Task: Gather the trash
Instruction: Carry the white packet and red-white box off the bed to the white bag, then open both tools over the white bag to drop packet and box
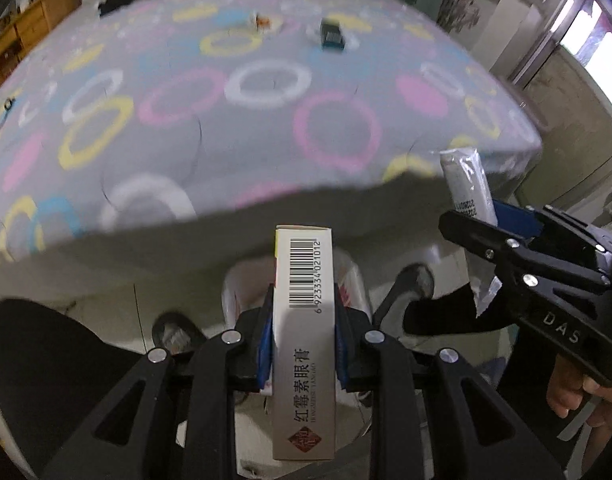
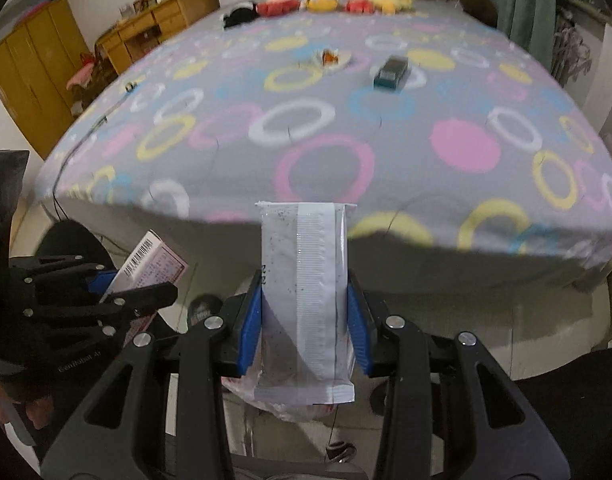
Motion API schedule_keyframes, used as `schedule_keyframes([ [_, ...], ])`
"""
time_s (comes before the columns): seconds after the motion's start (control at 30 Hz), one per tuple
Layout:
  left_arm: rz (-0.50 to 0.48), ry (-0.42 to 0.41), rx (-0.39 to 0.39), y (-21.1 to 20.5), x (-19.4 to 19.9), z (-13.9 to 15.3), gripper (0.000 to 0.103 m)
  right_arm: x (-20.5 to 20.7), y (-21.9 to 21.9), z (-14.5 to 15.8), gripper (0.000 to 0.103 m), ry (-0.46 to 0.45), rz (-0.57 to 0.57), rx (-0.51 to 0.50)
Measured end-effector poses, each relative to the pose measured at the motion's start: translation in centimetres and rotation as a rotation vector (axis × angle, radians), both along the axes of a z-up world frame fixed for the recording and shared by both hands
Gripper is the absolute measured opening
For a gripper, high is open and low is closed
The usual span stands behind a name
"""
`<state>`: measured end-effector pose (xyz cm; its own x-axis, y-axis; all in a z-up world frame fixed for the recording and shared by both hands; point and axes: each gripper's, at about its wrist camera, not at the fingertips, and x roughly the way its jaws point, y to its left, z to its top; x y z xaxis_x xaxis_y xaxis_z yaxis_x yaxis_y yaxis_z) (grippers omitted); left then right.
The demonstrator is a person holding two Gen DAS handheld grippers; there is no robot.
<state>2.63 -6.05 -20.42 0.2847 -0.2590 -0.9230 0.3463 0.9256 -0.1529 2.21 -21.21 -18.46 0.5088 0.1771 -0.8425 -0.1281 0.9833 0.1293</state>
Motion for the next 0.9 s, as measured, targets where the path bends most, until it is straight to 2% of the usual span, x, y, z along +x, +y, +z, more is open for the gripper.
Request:
schedule_keyframes([
  [0.13,0.017,0.093,0.013,-0.2,-0.1,-4.2,0.024,0.3,0.4,-3.9,0.038,0.079,0.012,-0.016],
  [0.4,0.074,0.234,0.038,-0.4,1.1,-9.9,0.024,1.9,0.9,-9.7,0.038,0.247,0.018,0.032],
  [0.73,0.116,0.314,0.074,-0.1,2.4,-14.2,0.024,3.6,2.3,-12.9,0.038,0.331,0.033,0.016],
  [0.9,0.128,0.327,0.077,0.1,2.5,-14.5,0.024,4.1,2.8,-13.7,0.038,0.35,0.031,0.004],
])
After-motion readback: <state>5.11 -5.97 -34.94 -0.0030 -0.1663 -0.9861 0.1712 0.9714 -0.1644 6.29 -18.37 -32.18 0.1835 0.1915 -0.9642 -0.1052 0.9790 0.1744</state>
